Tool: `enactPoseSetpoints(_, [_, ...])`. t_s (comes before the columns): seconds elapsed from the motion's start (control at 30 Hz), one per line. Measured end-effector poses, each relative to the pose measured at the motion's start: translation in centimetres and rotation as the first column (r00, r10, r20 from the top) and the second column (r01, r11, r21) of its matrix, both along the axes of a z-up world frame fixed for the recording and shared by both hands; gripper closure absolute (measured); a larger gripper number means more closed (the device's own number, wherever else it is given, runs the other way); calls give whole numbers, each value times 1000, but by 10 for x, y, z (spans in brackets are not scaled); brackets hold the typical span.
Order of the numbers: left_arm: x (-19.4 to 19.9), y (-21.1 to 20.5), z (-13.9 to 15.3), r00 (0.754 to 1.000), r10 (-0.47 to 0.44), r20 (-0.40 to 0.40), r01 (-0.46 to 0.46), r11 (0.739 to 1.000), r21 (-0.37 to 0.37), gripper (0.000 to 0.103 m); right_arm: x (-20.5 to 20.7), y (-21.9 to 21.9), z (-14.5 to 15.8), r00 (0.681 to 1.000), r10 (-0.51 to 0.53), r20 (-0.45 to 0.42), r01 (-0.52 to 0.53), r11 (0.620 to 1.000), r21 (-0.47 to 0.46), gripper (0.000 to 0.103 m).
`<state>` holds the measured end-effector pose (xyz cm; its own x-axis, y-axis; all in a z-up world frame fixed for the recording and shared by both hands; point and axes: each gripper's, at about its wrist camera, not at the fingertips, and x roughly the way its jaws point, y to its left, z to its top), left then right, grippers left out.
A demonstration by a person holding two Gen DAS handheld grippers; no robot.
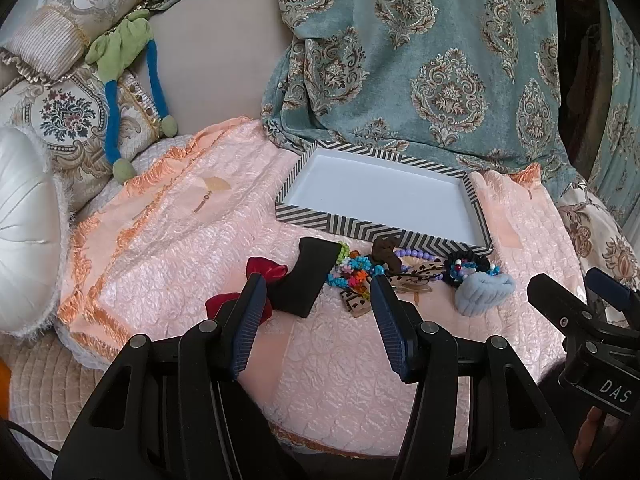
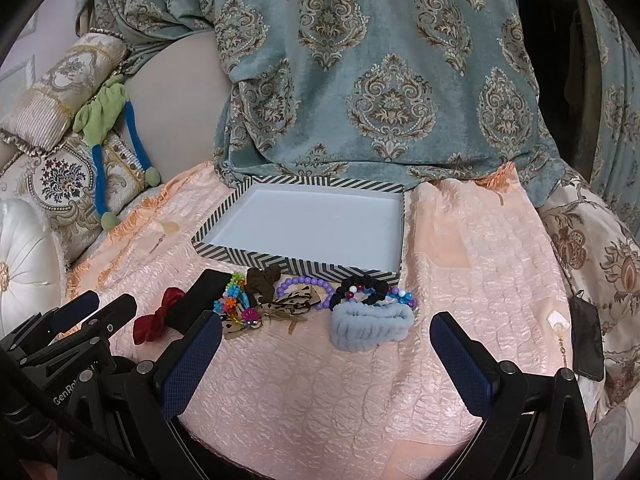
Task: Organize jewelry
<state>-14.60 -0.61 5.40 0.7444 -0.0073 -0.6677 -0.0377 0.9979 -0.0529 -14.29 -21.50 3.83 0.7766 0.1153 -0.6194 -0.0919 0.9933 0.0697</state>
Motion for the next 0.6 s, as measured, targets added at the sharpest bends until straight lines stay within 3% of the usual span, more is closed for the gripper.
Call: enactPoseSetpoints(0.6, [5,5,-10,999,8,-34,-9,1000,-11,49,7,-2,-8,1000,0,-23,0,1000,10,0])
